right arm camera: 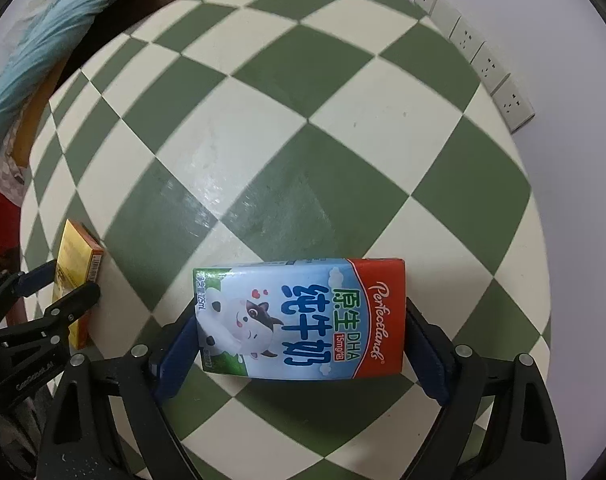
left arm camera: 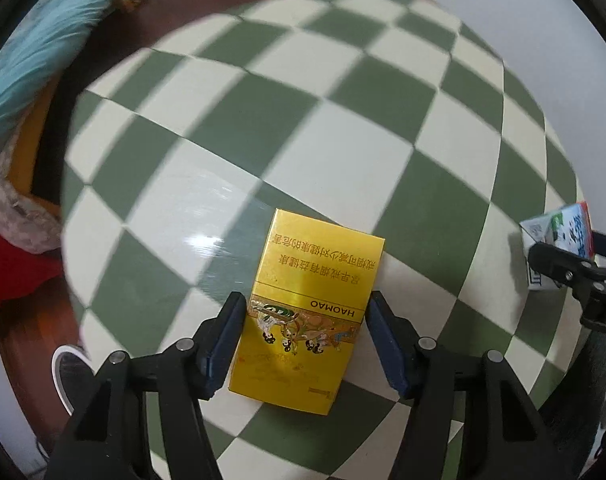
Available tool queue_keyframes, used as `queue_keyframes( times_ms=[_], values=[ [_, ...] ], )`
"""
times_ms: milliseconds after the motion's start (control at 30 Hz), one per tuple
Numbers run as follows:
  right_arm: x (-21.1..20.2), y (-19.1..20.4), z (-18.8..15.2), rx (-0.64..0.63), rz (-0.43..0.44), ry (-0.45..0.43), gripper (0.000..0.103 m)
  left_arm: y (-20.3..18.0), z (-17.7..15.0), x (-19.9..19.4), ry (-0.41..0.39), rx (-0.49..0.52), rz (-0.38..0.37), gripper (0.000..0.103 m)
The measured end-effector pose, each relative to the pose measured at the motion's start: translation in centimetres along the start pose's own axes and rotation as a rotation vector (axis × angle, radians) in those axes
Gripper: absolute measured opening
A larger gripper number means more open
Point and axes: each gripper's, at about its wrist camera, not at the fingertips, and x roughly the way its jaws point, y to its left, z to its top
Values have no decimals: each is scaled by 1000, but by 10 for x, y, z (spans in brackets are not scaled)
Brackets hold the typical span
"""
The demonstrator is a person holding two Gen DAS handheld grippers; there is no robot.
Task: Collect trash
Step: 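Lift the yellow box and milk carton and carry them over the bin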
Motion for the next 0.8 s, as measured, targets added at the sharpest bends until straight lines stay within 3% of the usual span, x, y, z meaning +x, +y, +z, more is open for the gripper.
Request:
queue_keyframes(
  times_ms=[167,400,600,800],
  values=[
    [-44,22,-2,-17,29,-116,92,26,-21,-59,-146,-69,42,58],
    [-103,91,-3,-103,123,-238,92,123,-27,-134,-322,-211,54,58],
    [-141,202,-21,-251,251,-288,92,212,-61,-182,-418,-358,93,58],
    [-145,340,-54,-452,363,-248,92,312,-124,-190,-422,-546,124,58]
  ],
)
